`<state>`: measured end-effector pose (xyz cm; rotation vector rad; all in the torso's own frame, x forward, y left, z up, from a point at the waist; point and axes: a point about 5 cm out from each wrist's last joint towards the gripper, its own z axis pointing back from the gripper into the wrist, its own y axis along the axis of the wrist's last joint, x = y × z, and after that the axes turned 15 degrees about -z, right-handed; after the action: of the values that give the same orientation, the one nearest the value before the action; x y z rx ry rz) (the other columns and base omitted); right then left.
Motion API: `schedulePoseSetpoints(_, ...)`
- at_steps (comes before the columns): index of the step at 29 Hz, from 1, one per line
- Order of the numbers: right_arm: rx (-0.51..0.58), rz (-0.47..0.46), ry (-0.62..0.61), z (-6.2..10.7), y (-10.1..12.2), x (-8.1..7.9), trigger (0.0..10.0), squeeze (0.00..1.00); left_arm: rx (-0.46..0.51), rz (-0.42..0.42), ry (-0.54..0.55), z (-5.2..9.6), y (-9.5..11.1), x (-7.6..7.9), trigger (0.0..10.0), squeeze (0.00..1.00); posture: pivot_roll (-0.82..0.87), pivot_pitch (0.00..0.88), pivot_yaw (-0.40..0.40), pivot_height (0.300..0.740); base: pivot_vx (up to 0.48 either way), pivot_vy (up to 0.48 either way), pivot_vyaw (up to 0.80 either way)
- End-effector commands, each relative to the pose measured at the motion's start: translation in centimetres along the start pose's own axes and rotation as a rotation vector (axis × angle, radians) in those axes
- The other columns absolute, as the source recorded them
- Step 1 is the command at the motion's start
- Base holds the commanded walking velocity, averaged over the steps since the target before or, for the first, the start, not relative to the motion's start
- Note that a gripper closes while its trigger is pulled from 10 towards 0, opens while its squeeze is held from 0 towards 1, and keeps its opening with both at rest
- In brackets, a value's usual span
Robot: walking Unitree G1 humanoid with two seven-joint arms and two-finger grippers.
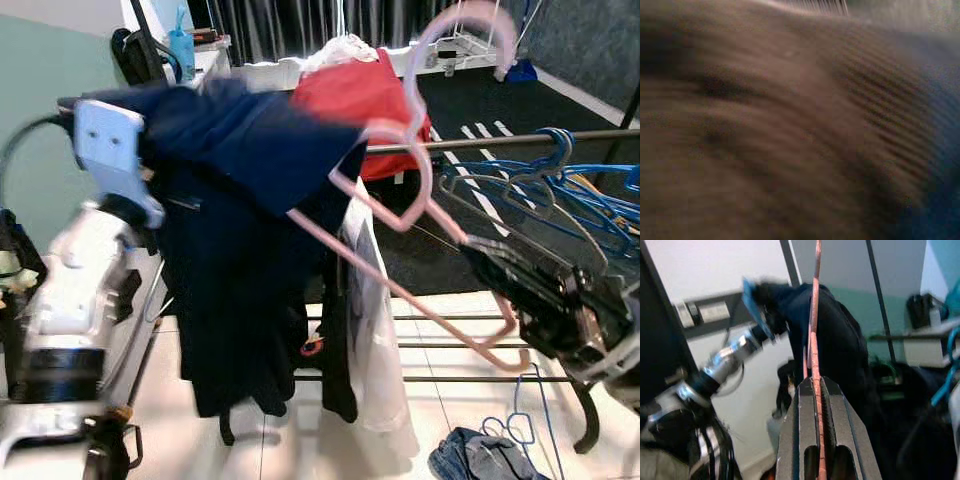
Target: Hang hanger
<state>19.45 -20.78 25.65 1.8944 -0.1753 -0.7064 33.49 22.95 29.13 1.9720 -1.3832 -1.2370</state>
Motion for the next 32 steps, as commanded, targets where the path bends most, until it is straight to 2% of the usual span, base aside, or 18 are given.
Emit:
schedulePoseSetpoints(1,-0.094,-0.001,0.010,-0.2,-1.1,-0.5,0.0,0.00,0.034,-0.037,0.059,-0.3,0.7,-1.5,0.0,0.00,-0.18,0.000,0.078,0.710,0.000,0.000,0.00)
schedulePoseSetpoints(5,-0.226,-0.049,0.006,0.1,-3.4,-0.9,0.0,0.00,0.045,-0.026,0.083,-0.5,0.8,-2.0,0.0,0.00,-0.18,0.000,0.077,0.710,0.000,0.000,0.00)
schedulePoseSetpoints(11,-0.306,-0.114,0.051,0.3,-5.0,-1.8,0.0,0.00,0.042,0.043,0.122,-0.6,0.6,-2.2,0.0,0.00,-0.19,0.000,0.077,0.710,0.000,0.000,0.00)
schedulePoseSetpoints(15,-0.306,-0.114,0.051,0.3,-5.0,-1.8,0.0,0.00,0.042,0.043,0.122,-0.6,0.6,-2.2,0.0,0.00,-0.19,0.000,0.077,0.710,0.000,0.000,0.00)
schedulePoseSetpoints(16,-0.311,-0.127,0.072,0.2,-5.2,-2.1,0.0,0.00,0.047,0.106,0.131,-0.8,0.7,-2.2,0.0,0.00,-0.19,0.000,0.078,0.710,0.000,0.000,0.00)
schedulePoseSetpoints(17,-0.260,-0.146,0.134,0.0,-4.6,-2.7,0.0,0.00,0.047,0.167,0.111,-0.8,0.5,-1.9,1.4,0.00,-0.18,0.000,0.078,0.710,0.000,0.000,0.00)
schedulePoseSetpoints(18,-0.219,-0.157,0.179,0.0,-4.2,-3.2,0.0,0.00,0.048,0.207,0.095,-0.8,0.4,-1.7,1.4,0.00,-0.18,0.000,0.078,0.710,0.000,0.000,0.00)
schedulePoseSetpoints(20,-0.219,-0.157,0.179,0.0,-4.2,-3.2,0.0,0.00,0.048,0.207,0.095,-0.8,0.4,-1.7,1.4,0.00,-0.18,0.000,0.078,0.710,0.000,0.000,0.00)
schedulePoseSetpoints(21,-0.152,-0.166,0.239,0.0,-3.3,-3.8,0.0,0.00,0.030,0.232,0.068,-0.6,-0.1,-1.3,2.7,0.00,-0.18,0.000,0.078,0.710,0.000,0.000,0.00)
schedulePoseSetpoints(24,-0.152,-0.166,0.239,0.0,-3.3,-3.8,0.0,0.00,0.030,0.232,0.068,-0.6,-0.1,-1.3,2.7,0.00,-0.18,0.000,0.078,0.710,0.000,0.000,0.00)
schedulePoseSetpoints(25,-0.052,-0.174,0.292,0.1,-2.1,-4.2,0.0,0.00,-0.031,0.247,0.013,0.3,-1.6,-0.5,4.7,0.00,-0.18,0.000,0.079,0.710,0.000,0.000,0.00)
schedulePoseSetpoints(26,-0.052,-0.174,0.292,0.1,-2.1,-4.2,0.0,0.00,-0.031,0.247,0.013,0.3,-1.6,-0.5,4.7,0.00,-0.18,0.000,0.079,0.710,0.000,0.000,0.00)
schedulePoseSetpoints(27,0.114,-0.158,0.248,0.6,-0.6,-3.1,0.9,0.00,-0.104,0.281,-0.112,2.0,-3.6,1.1,10.0,0.00,-0.17,0.000,0.082,0.710,0.000,0.000,0.00)
schedulePoseSetpoints(28,0.114,-0.158,0.248,0.6,-0.6,-3.1,0.9,0.00,-0.104,0.281,-0.112,2.0,-3.6,1.1,10.0,0.00,-0.17,0.000,0.082,0.710,0.000,0.000,0.00)
schedulePoseSetpoints(29,0.244,-0.148,0.165,1.3,0.3,-1.5,10.0,0.00,-0.164,0.360,-0.217,3.9,-5.1,2.6,10.0,0.00,-0.17,0.000,0.082,0.710,0.000,0.000,0.00)
schedulePoseSetpoints(30,0.244,-0.148,0.165,1.3,0.3,-1.5,10.0,0.00,-0.164,0.360,-0.217,3.9,-5.1,2.6,10.0,0.00,-0.17,0.000,0.082,0.710,0.000,0.000,0.00)
schedulePoseSetpoints(31,0.323,-0.144,-0.020,2.0,0.1,1.2,10.0,0.00,-0.216,0.476,-0.351,6.6,-6.3,4.4,10.0,0.00,-0.16,0.000,0.087,0.710,0.000,0.000,0.00)
schedulePoseSetpoints(32,0.323,-0.144,-0.020,2.0,0.1,1.2,10.0,0.00,-0.216,0.476,-0.351,6.6,-6.3,4.4,10.0,0.00,-0.16,0.000,0.087,0.710,0.000,0.000,0.00)
